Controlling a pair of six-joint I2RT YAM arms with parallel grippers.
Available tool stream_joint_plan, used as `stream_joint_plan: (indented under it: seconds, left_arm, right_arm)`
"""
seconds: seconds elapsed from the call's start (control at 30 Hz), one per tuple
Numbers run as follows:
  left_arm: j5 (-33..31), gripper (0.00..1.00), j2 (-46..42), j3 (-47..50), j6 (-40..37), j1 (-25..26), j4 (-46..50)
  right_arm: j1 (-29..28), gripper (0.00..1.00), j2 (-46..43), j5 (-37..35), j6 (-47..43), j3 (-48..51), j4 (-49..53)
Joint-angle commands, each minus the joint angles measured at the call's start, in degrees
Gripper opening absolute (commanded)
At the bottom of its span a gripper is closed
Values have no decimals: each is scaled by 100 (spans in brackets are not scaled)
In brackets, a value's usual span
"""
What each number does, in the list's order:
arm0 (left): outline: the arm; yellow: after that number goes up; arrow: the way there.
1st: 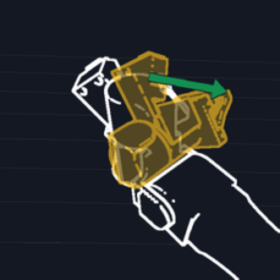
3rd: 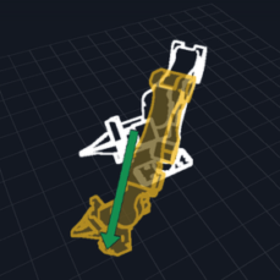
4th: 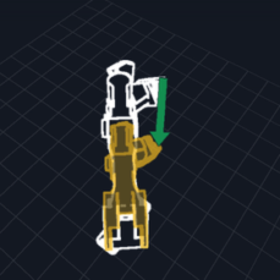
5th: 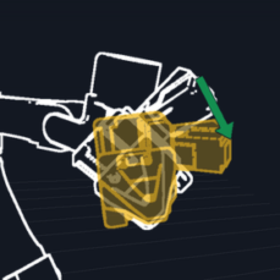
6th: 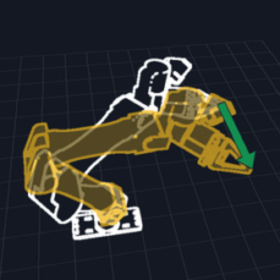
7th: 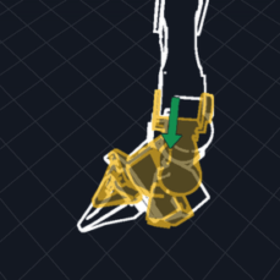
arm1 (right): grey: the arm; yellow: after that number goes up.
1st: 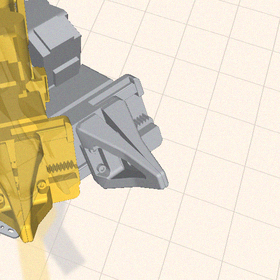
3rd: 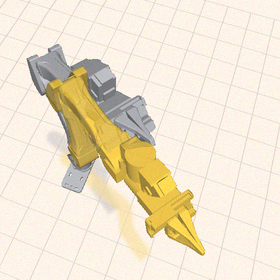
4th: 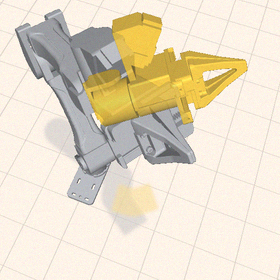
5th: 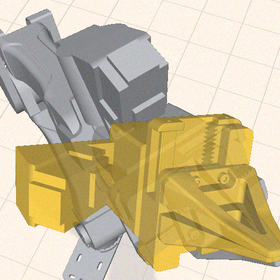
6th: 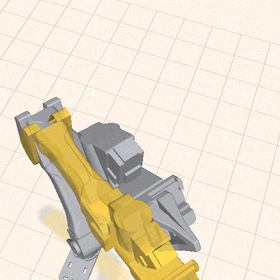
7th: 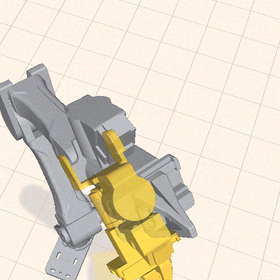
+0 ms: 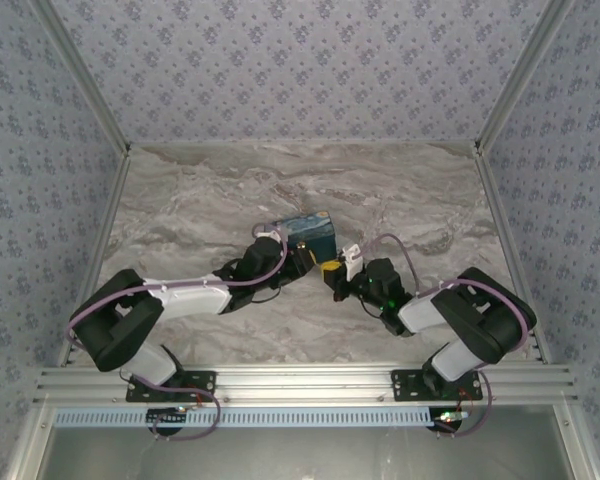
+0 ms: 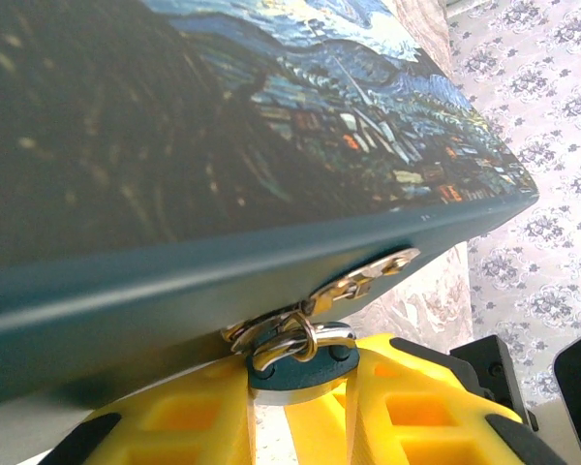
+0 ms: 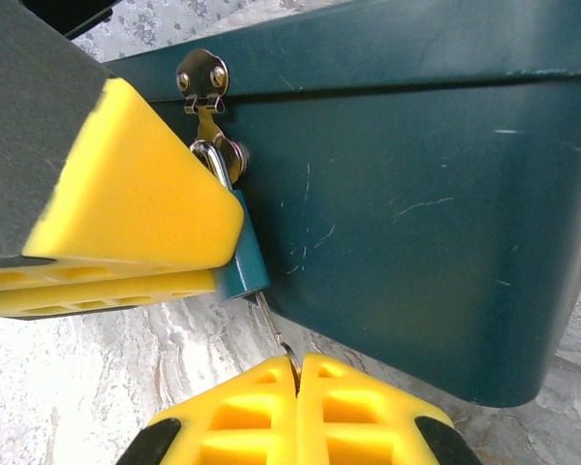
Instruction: Unlock a padlock with a key
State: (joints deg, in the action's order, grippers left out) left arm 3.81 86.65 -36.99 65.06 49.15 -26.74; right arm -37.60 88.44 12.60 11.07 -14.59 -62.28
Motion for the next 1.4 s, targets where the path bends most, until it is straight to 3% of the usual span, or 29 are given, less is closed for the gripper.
stream_joint_plan:
  seconds: [0.0, 0.5, 1.37]
  left_arm:
    - [32, 25, -246, -54, 11, 33, -217]
    - [-12, 25, -253, -20, 34, 31, -200]
    - [270, 25, -347, -64, 385, 26, -385]
  right_arm:
    - [36, 0, 2, 93, -26, -64, -358]
    - [61, 0, -391, 198, 0, 158, -118]
    - [-36, 0, -35, 276, 27, -60, -501]
